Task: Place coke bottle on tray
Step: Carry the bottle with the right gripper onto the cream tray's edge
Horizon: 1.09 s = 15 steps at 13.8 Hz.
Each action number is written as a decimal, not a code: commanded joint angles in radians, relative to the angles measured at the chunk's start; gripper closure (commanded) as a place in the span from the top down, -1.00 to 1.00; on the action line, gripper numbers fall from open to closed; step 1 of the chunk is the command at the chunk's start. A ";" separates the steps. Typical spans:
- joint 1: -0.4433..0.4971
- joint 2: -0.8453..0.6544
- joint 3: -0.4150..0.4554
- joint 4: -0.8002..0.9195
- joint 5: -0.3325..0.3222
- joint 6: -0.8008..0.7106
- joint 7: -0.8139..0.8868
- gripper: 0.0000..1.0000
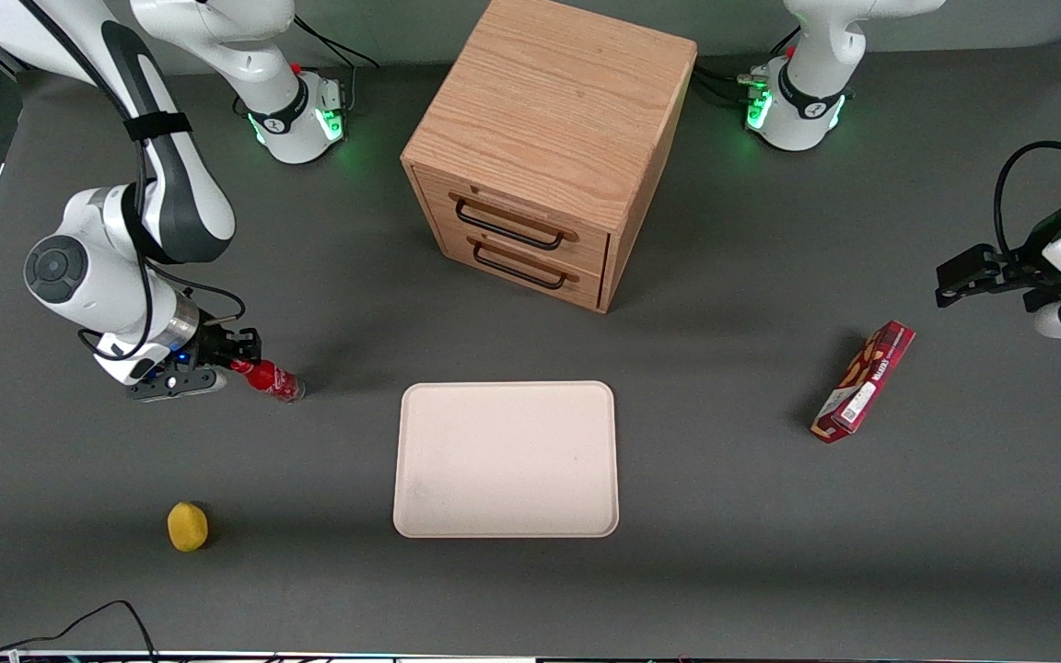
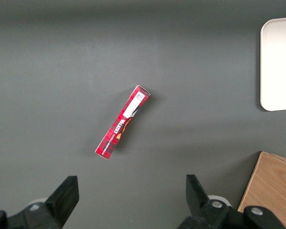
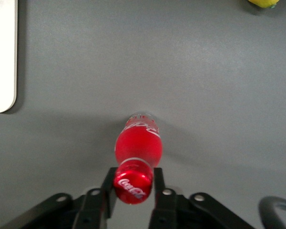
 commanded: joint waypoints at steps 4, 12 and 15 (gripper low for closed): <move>-0.005 -0.042 0.003 0.125 -0.002 -0.153 -0.007 -1.00; 0.012 0.093 0.003 0.880 0.003 -0.902 0.080 -1.00; 0.105 0.229 -0.006 1.001 -0.003 -0.899 0.212 -1.00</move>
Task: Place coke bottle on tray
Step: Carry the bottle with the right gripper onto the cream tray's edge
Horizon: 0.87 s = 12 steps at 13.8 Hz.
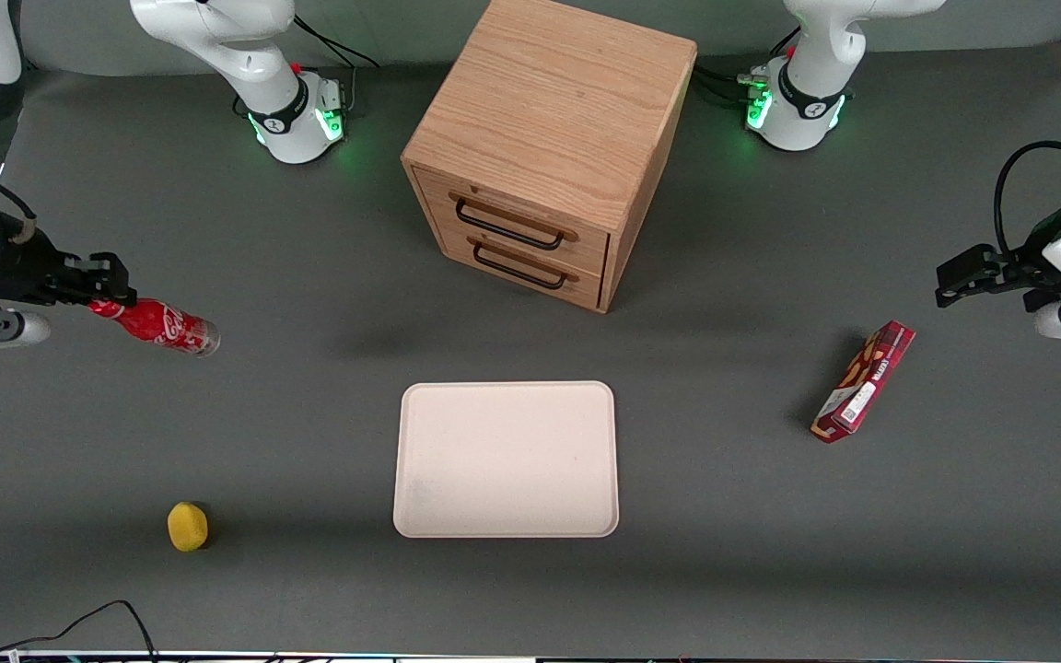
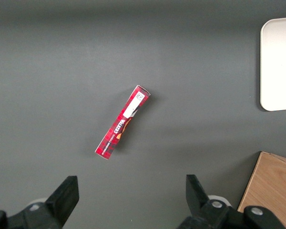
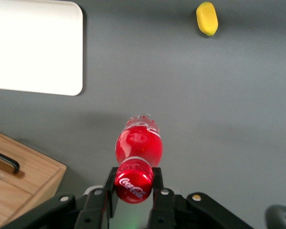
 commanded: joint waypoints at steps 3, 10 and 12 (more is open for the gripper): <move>0.188 0.385 -0.030 0.387 -0.006 -0.005 0.231 -1.00; 0.363 0.634 -0.109 0.407 -0.001 0.488 0.457 -1.00; 0.384 0.663 -0.129 0.404 -0.001 0.531 0.471 -1.00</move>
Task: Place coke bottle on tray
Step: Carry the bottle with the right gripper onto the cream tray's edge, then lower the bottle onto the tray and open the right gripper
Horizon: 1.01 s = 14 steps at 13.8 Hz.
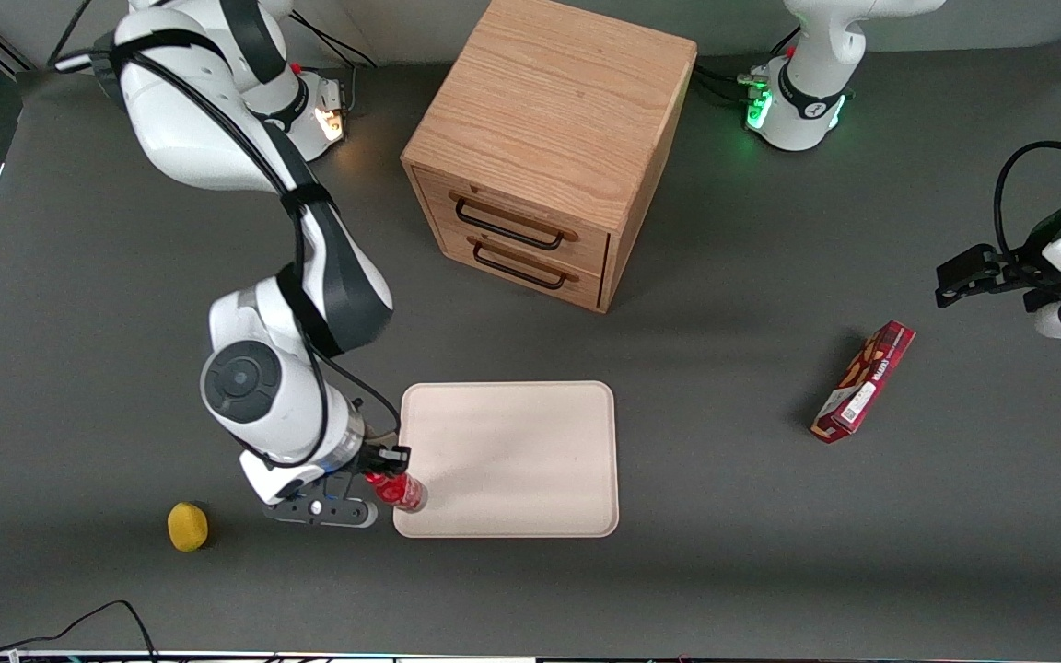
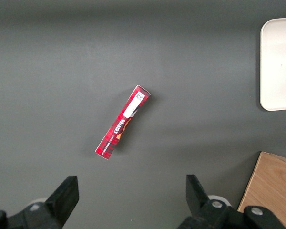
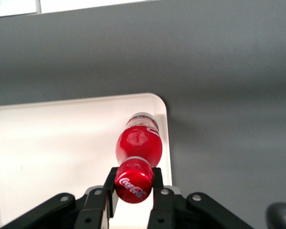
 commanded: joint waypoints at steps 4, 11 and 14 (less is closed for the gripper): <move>0.030 0.058 -0.031 0.046 -0.004 0.029 0.033 -1.00; 0.044 0.056 -0.031 0.012 -0.021 0.029 0.047 0.49; 0.043 0.039 -0.029 0.011 -0.038 0.016 0.045 1.00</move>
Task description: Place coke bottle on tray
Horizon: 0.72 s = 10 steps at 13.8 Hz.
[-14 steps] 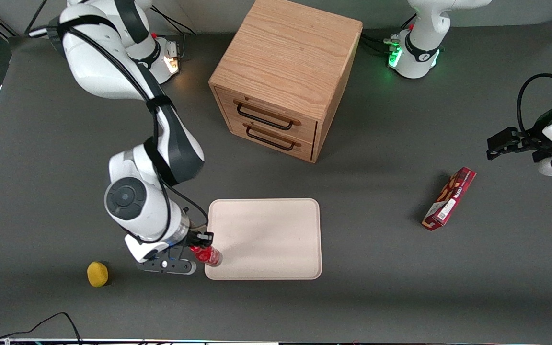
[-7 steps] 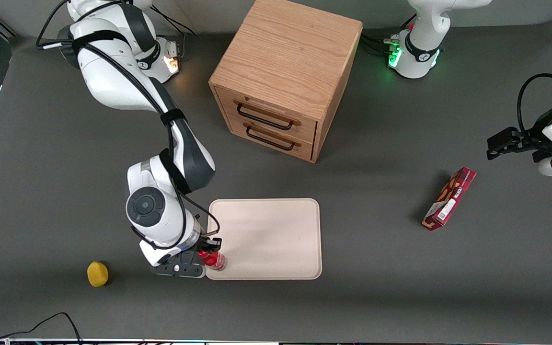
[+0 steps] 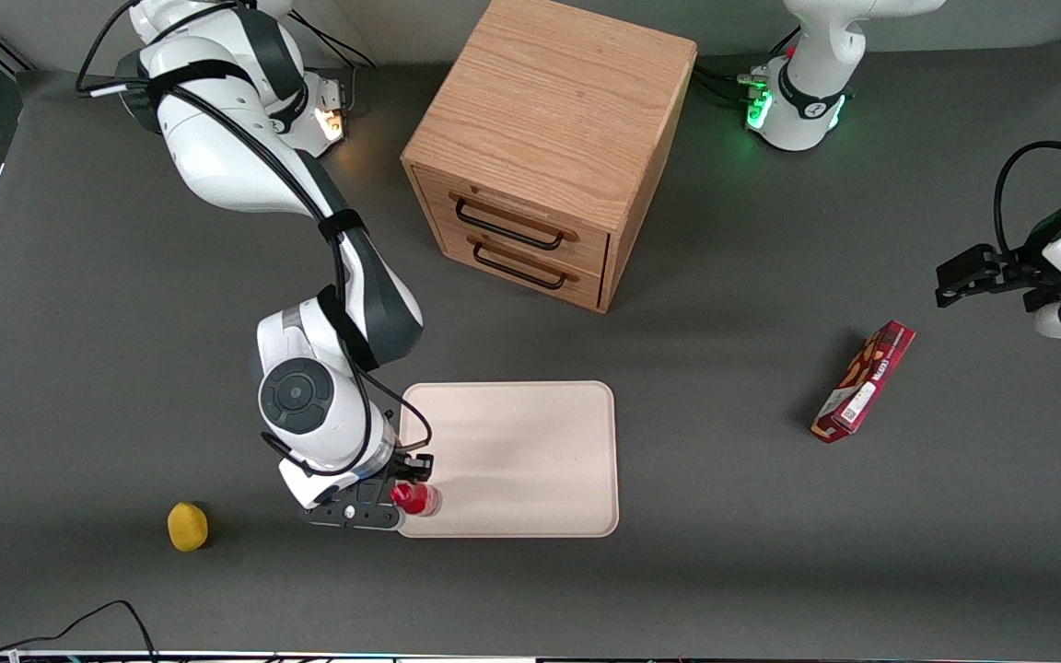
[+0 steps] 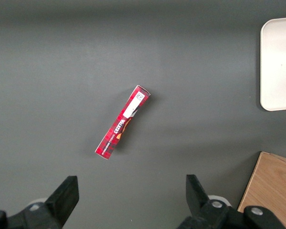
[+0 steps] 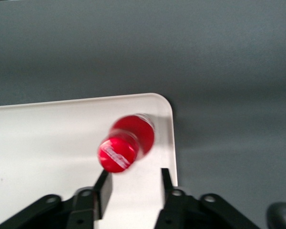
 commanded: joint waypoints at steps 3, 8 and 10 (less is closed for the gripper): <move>-0.008 -0.164 -0.004 -0.146 -0.017 -0.142 0.006 1.00; -0.148 -0.696 0.017 -0.697 0.006 -0.132 -0.194 1.00; -0.214 -0.883 0.025 -0.864 0.007 -0.132 -0.266 1.00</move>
